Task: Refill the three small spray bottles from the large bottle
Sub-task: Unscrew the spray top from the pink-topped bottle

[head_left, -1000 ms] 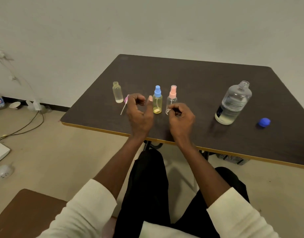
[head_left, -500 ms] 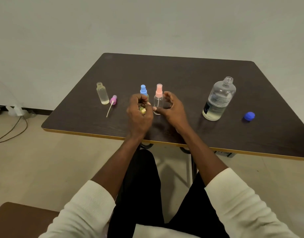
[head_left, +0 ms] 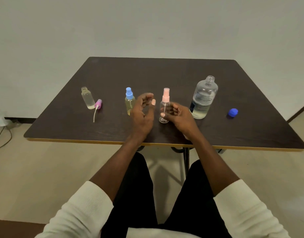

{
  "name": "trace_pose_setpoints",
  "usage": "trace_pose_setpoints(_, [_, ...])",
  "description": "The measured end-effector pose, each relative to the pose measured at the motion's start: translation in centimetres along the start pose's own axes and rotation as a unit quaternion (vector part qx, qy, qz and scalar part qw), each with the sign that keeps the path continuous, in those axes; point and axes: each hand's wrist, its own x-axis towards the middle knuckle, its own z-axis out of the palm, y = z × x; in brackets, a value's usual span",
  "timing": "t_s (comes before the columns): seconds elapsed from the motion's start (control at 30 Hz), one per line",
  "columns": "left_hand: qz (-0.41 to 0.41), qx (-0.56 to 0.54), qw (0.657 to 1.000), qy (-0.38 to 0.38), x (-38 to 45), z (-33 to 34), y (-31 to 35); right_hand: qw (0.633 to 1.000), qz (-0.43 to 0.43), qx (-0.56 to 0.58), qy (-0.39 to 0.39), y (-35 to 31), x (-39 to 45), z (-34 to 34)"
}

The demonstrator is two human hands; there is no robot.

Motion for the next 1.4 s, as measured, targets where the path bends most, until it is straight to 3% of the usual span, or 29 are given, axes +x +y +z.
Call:
trace_pose_setpoints(0.07, [-0.121,-0.117,0.985,-0.036,0.9,1.6,-0.2,1.000,0.009,0.009,-0.016,-0.1,-0.4,-0.9])
trace_pose_setpoints(0.17, [-0.269,-0.291,0.910,-0.123,2.0,2.5,-0.5,0.997,0.032,0.052,-0.042,-0.2,-0.7,-1.7])
trace_pose_setpoints(0.23, [-0.293,-0.342,0.878,-0.166,2.2,2.6,-0.3,0.994,0.047,0.086,-0.056,-0.2,-0.7,-2.0])
trace_pose_setpoints(0.37, [-0.286,-0.385,0.854,-0.200,2.4,2.6,-0.4,0.988,0.063,0.123,-0.069,0.0,-0.5,-2.2])
trace_pose_setpoints(0.7, [-0.281,-0.340,0.873,-0.210,2.6,2.4,-1.0,0.977,0.083,0.179,-0.078,0.2,-0.3,-2.5])
trace_pose_setpoints(0.97, [-0.308,-0.325,0.885,-0.124,3.0,2.5,-1.3,0.990,0.053,0.121,-0.042,0.1,-0.7,-1.7])
trace_pose_setpoints(1.17, [-0.307,-0.370,0.863,-0.157,3.0,2.4,-1.7,0.993,0.045,0.104,-0.035,0.4,-0.6,-1.6])
trace_pose_setpoints(1.4, [-0.318,-0.336,0.878,-0.125,3.1,2.6,-1.1,0.994,0.042,0.094,-0.040,0.4,-0.5,-1.5])
